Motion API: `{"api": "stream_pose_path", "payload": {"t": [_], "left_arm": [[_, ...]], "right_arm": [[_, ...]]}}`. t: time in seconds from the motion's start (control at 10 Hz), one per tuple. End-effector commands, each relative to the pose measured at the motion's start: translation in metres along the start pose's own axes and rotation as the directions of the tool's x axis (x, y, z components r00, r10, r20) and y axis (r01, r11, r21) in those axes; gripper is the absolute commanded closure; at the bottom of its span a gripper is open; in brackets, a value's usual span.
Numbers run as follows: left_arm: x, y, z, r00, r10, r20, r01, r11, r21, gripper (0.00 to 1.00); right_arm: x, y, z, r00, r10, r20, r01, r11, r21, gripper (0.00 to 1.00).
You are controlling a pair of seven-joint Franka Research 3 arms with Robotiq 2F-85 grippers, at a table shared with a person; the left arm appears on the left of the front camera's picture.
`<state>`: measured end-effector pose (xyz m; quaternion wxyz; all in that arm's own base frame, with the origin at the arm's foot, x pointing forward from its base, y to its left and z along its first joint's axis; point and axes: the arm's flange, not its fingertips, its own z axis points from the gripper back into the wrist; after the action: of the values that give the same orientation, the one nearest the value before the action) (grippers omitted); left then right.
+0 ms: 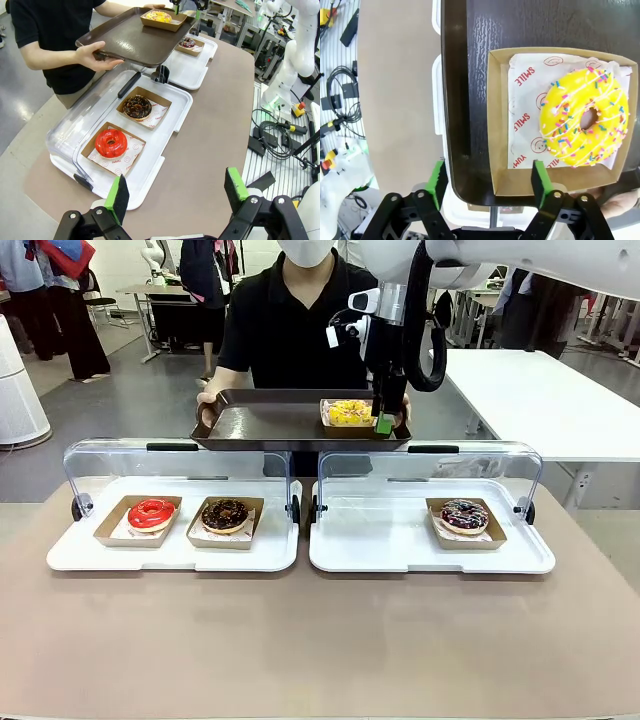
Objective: Provide the desired donut to the person.
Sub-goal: Place the picked Paper togo box onto the Handle tray extended by the person.
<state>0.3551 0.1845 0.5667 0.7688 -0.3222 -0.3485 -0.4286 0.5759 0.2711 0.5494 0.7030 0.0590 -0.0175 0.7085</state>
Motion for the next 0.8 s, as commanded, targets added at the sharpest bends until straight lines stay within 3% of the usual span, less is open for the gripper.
{"api": "stream_pose_path", "payload": {"t": [0.0, 0.4, 0.7], "left_arm": [[0.0, -0.001, 0.0, 1.0, -0.003, 0.014, 0.003, 1.0, -0.002, 0.0], [0.0, -0.001, 0.0, 1.0, -0.003, 0.014, 0.003, 1.0, -0.002, 0.0], [0.0, -0.001, 0.0, 1.0, -0.003, 0.014, 0.003, 1.0, -0.002, 0.0]], "right_arm": [[-0.004, 0.002, 0.001, 1.0, 0.011, 0.017, -0.011, 1.0, 0.023, 0.0], [-0.006, 0.013, 0.009, 1.0, -0.014, -0.009, 0.014, 1.0, 0.004, 0.0], [-0.051, 0.07, 0.055, 0.996, -0.04, -0.079, 0.029, 0.991, -0.13, 0.0]]}}
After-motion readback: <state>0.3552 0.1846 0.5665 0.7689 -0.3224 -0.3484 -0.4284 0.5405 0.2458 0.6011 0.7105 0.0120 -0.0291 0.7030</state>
